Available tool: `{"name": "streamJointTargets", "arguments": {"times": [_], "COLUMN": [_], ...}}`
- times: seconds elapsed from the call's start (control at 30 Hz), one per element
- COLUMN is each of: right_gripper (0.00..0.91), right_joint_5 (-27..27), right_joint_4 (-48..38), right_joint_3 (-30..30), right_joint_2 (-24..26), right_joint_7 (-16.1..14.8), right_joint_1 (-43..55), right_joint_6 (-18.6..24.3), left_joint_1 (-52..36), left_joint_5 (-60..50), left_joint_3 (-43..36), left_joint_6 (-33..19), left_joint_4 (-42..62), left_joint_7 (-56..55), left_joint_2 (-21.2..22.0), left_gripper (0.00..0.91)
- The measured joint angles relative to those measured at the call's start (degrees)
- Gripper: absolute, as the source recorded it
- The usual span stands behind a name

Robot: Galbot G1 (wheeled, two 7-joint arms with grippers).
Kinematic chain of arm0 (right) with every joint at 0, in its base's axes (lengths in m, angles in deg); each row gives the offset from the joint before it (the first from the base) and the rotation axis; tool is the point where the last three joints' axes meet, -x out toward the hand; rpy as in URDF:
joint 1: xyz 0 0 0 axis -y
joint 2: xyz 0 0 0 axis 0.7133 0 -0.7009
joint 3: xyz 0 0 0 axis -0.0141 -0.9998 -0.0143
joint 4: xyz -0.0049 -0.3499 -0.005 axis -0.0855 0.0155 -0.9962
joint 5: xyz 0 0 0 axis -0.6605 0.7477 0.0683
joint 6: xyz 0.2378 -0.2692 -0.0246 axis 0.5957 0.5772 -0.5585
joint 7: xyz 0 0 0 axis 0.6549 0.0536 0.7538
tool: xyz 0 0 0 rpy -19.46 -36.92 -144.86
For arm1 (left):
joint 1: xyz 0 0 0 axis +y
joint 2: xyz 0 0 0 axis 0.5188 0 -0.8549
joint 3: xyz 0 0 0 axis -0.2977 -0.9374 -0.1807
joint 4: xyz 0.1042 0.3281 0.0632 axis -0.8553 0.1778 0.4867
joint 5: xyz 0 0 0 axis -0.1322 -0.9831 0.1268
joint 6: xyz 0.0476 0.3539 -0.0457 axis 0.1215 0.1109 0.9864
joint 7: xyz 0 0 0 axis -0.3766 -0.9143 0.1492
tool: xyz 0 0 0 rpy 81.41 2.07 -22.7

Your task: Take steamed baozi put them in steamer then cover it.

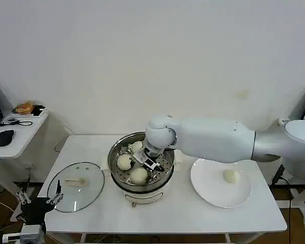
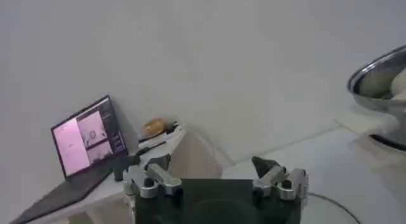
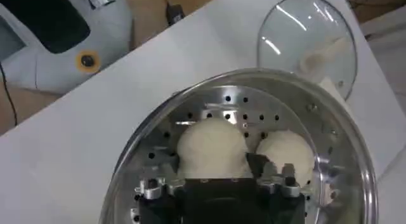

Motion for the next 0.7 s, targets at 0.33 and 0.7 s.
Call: {"name": "streamJointTargets", "arguments": {"times": [0.33, 0.7], "right_gripper": [0.907, 0.907], "right_joint_5": [-1.28, -1.91], "right_joint_4": [0.44, 2.7], "right_joint_3": [3.79, 5.37], "right_joint_2": [5.01, 19.39], "right_joint_7": [0.77, 0.38], "right_joint_1": [2.56, 4.37], "right_joint_6": [-1.27, -5.79], "left_joint_1": [-0.52, -0.44], "left_joint_5": [0.45, 0.75], "left_joint_3": [0.2, 0.4], "left_joint_6": [-0.02, -0.07], "left_joint_4": [0.27, -0.24], "left_joint_7": [0.01, 0.19], "left_joint_2": [-0.87, -2.51], "left_gripper": [0.907, 0.907]}}
